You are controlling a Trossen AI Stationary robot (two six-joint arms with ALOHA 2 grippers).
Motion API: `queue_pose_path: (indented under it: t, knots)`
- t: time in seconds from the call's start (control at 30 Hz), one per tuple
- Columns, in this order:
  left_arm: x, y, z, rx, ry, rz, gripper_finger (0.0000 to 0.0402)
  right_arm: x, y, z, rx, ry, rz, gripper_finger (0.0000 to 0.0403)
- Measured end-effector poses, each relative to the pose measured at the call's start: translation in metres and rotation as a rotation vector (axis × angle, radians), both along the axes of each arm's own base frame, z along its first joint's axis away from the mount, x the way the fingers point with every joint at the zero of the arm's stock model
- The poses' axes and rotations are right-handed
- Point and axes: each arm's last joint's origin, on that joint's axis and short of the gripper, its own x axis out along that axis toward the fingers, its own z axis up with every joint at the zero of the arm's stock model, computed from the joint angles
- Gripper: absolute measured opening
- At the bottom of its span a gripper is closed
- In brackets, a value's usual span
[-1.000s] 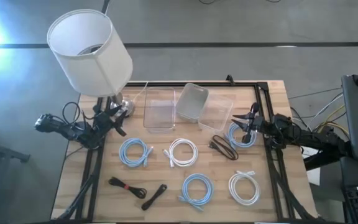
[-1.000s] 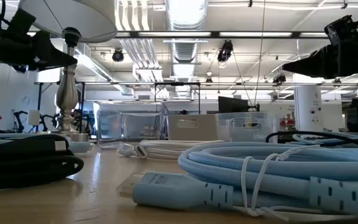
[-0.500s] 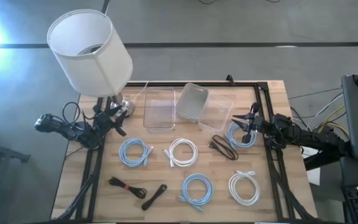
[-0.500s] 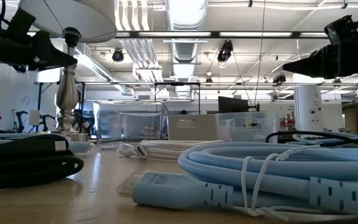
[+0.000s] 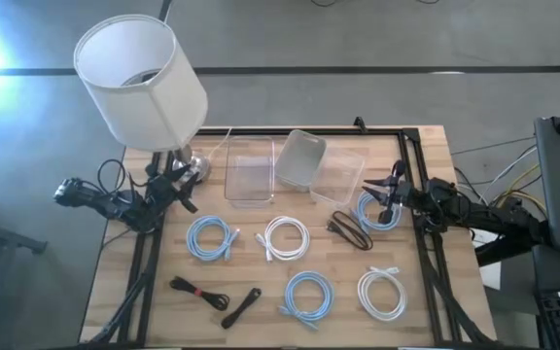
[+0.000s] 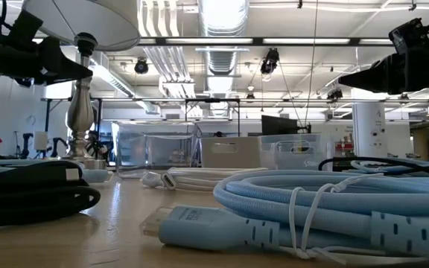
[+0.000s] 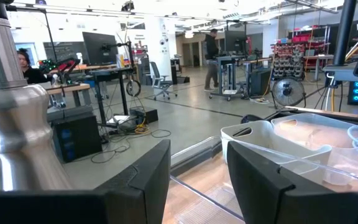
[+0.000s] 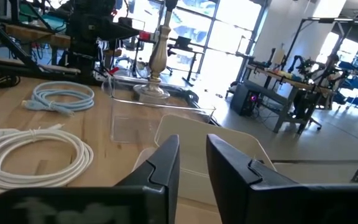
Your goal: Sort HDMI cables
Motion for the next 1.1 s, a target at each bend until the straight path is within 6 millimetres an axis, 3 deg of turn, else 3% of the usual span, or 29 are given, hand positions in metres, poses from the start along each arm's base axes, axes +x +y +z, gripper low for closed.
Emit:
queue_pose_path:
  t: [0.6, 1.1]
  knots:
    - [0.0000, 0.0000, 0.0000, 0.000, 0.000, 0.000, 0.0163, 0.0000, 0.0000, 0.0000, 0.000, 0.000, 0.000, 0.0084]
    - [0.0000, 0.0000, 0.0000, 0.000, 0.000, 0.000, 0.0163, 0.0000, 0.0000, 0.0000, -0.001, 0.000, 0.000, 0.0069]
